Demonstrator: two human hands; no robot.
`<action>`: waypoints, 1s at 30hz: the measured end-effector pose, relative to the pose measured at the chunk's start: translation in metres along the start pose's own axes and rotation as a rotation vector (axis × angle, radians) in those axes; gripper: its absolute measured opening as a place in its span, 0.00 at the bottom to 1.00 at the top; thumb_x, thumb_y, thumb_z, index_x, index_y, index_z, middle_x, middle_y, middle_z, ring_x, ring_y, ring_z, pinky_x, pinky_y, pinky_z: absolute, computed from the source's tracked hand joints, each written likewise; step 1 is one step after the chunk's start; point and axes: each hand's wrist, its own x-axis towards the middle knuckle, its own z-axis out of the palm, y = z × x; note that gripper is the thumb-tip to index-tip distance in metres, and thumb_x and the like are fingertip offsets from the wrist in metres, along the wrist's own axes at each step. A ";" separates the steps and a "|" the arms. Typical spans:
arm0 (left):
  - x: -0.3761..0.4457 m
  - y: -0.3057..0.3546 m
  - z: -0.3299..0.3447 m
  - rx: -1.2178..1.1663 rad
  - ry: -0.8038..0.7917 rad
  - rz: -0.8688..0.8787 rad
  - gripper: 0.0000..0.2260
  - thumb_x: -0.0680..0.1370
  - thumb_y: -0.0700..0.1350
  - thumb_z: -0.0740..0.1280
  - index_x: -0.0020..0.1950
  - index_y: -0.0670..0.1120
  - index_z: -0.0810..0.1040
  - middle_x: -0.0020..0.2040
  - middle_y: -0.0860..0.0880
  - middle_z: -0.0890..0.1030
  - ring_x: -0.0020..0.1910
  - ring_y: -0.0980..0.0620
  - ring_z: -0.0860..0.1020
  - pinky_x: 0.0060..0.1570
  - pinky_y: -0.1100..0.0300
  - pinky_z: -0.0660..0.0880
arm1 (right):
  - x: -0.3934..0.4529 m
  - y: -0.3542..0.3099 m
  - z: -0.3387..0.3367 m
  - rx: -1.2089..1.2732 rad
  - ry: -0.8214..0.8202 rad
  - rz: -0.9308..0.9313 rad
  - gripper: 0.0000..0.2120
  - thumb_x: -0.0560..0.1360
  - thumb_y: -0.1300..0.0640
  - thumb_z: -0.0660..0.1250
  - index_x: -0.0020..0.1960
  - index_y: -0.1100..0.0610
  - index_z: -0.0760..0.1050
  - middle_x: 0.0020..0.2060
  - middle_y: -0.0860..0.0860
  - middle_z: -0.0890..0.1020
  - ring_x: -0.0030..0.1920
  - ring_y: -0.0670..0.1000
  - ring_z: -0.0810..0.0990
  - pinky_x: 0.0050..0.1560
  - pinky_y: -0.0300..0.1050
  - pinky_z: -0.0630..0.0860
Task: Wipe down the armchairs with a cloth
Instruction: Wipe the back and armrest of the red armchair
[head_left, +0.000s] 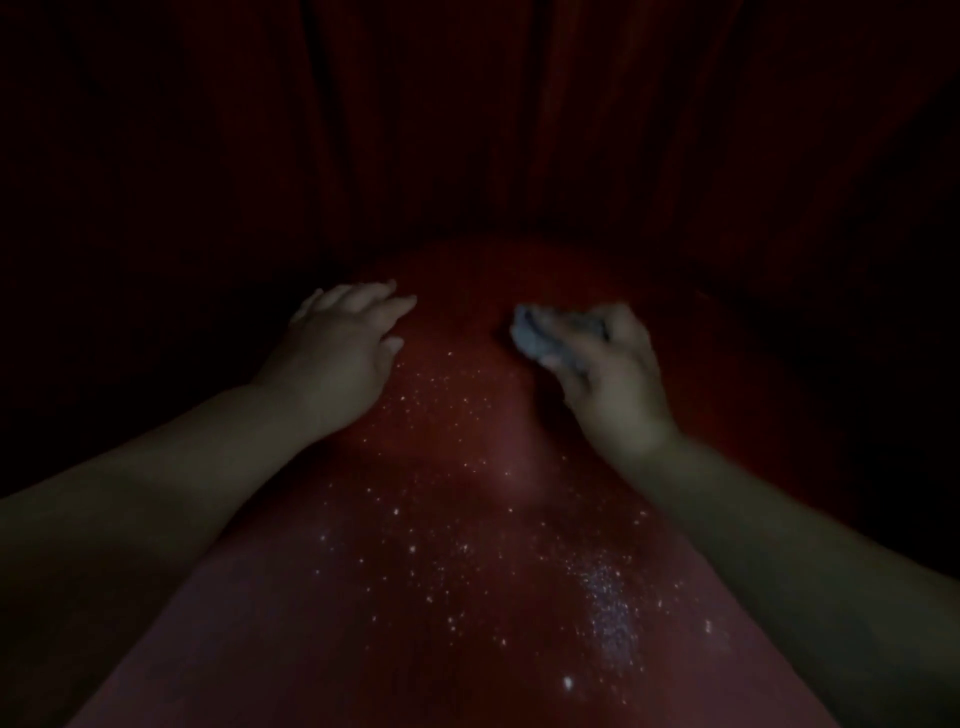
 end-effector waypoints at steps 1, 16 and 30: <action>-0.002 -0.002 0.001 0.004 -0.012 0.006 0.21 0.81 0.49 0.59 0.75 0.54 0.64 0.76 0.52 0.61 0.75 0.51 0.56 0.74 0.52 0.47 | 0.016 0.000 0.004 -0.024 0.018 0.011 0.19 0.75 0.57 0.68 0.65 0.46 0.74 0.52 0.50 0.70 0.53 0.52 0.71 0.48 0.55 0.77; -0.046 -0.026 0.008 0.011 -0.097 -0.076 0.26 0.79 0.57 0.58 0.77 0.56 0.58 0.79 0.55 0.53 0.77 0.52 0.51 0.73 0.51 0.49 | 0.054 -0.033 0.038 -0.147 -0.055 -0.030 0.15 0.77 0.53 0.65 0.63 0.50 0.76 0.54 0.54 0.74 0.55 0.57 0.73 0.49 0.47 0.75; -0.084 -0.044 0.012 -0.051 -0.086 -0.173 0.32 0.76 0.60 0.63 0.77 0.59 0.54 0.79 0.56 0.50 0.76 0.51 0.50 0.73 0.46 0.56 | 0.044 -0.066 0.053 -0.182 -0.160 -0.231 0.19 0.77 0.54 0.66 0.67 0.48 0.74 0.52 0.58 0.74 0.53 0.59 0.71 0.53 0.51 0.70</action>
